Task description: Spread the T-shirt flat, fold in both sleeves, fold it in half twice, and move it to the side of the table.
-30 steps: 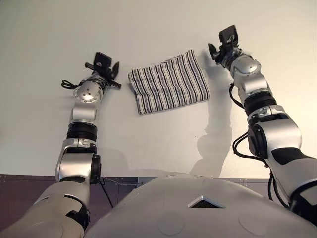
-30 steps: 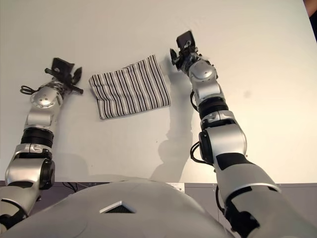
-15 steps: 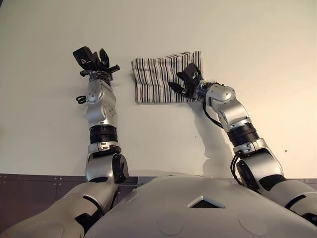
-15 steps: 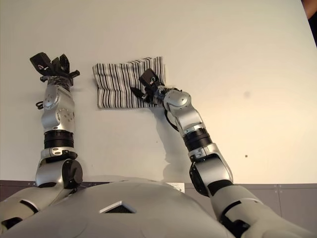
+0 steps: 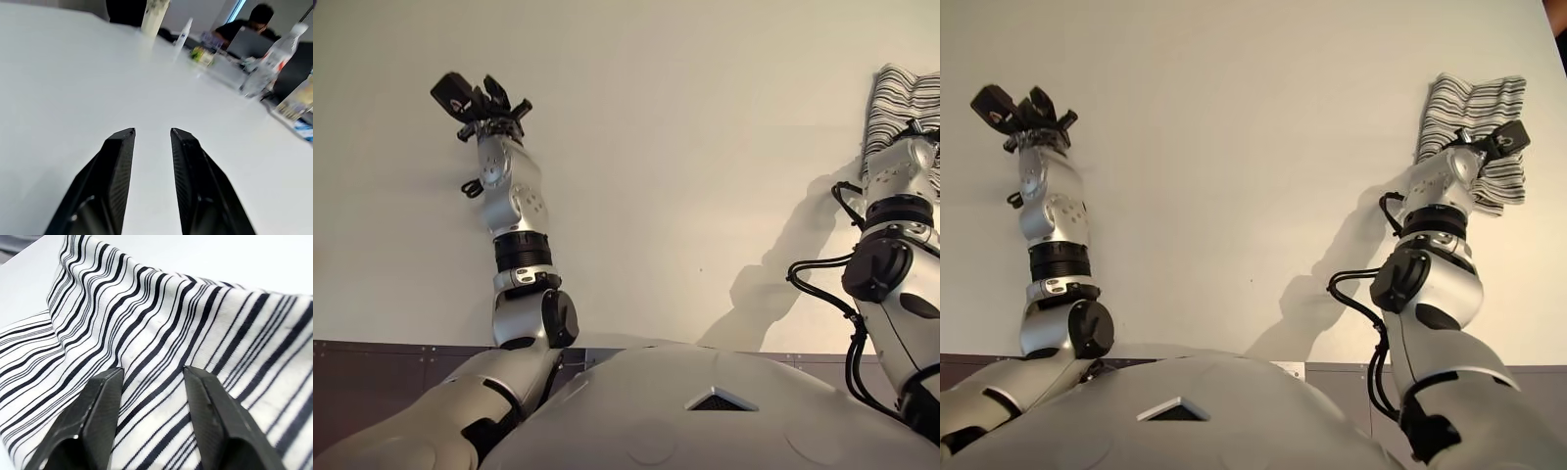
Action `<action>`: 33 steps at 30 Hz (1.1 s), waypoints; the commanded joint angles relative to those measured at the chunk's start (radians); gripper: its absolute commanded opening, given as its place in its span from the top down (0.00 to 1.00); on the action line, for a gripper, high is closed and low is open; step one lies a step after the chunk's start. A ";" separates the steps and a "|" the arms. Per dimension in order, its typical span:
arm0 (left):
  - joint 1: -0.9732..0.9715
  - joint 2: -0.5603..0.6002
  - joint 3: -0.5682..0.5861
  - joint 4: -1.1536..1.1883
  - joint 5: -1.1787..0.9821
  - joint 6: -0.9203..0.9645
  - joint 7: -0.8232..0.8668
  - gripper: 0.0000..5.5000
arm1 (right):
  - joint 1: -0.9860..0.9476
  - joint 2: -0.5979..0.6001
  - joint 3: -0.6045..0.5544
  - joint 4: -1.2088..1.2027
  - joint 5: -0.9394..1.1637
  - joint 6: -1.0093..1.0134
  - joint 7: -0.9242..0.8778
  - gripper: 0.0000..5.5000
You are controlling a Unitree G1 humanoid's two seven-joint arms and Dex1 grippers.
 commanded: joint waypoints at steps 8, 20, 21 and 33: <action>-0.242 -0.076 -0.209 -0.005 0.206 -0.025 0.077 0.76 | -0.112 0.175 0.278 -0.115 -0.206 -0.190 0.147 0.60; -0.214 -0.097 -0.428 0.047 0.412 -0.144 -0.018 0.61 | -0.037 0.519 0.643 -0.507 -0.443 -0.171 0.147 0.59; -0.216 -0.098 -0.427 0.056 0.413 -0.143 -0.020 0.58 | -0.039 0.522 0.642 -0.502 -0.446 -0.172 0.136 0.59; -0.297 -0.087 -0.372 0.126 0.312 -0.096 -0.158 0.50 | -0.068 0.641 0.622 -0.421 -0.409 -0.206 -0.062 0.47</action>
